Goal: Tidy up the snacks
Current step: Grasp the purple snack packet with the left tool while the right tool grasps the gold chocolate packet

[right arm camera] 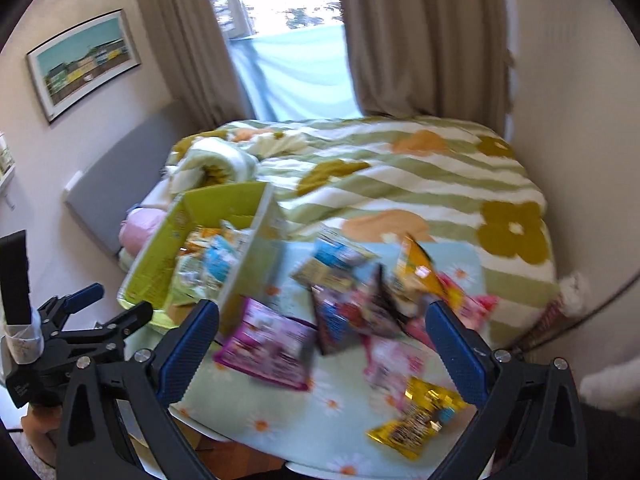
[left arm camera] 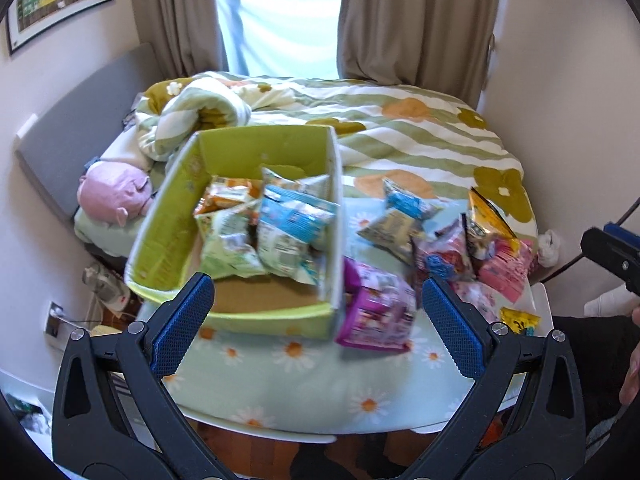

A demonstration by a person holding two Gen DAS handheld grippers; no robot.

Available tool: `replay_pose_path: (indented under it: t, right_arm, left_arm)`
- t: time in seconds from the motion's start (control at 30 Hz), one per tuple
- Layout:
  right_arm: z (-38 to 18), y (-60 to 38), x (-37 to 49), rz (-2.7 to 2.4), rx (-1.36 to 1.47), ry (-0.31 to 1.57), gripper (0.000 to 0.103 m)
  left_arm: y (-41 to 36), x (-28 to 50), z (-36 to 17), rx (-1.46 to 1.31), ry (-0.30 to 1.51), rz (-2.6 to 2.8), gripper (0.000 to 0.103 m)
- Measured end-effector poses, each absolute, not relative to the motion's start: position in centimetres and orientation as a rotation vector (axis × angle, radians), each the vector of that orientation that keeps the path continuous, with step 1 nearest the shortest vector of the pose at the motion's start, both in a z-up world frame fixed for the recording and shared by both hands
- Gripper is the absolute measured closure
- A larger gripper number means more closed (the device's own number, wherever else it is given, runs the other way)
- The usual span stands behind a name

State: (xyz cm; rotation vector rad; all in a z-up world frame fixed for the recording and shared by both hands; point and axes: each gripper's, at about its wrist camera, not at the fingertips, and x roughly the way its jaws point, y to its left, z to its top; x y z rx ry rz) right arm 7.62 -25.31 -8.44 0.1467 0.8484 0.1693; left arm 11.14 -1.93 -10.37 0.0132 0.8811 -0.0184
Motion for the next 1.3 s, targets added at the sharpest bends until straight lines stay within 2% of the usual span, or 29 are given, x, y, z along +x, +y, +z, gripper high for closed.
replay_pose_path:
  t: [0.43,0.77,0.97,1.3]
  right_arm:
    - [-16.6,-32.0,4.7,0.057,0.221,0.996,0.0]
    - [-23.1,-32.6,3.7,-0.011,0.288,1.075,0.0]
    - [-25.6,-32.0,3.6,-0.045,0.325,1.117,0.0]
    - [-27.6,-31.3,3.8,-0.094,0.368,1.135,0.0]
  left_arm:
    - [-10.9,10.5,-17.2,0.24,0.911,0.062,0.0]
    - [-16.2,14.1,-23.8,0.495,0.971,0.071,0.0]
    - [-17.2,16.6,-27.5,0.593,1.047,0.112,0.0]
    - [-16.4,19.0,-30.3,0.667,1.108,0.18,0.0]
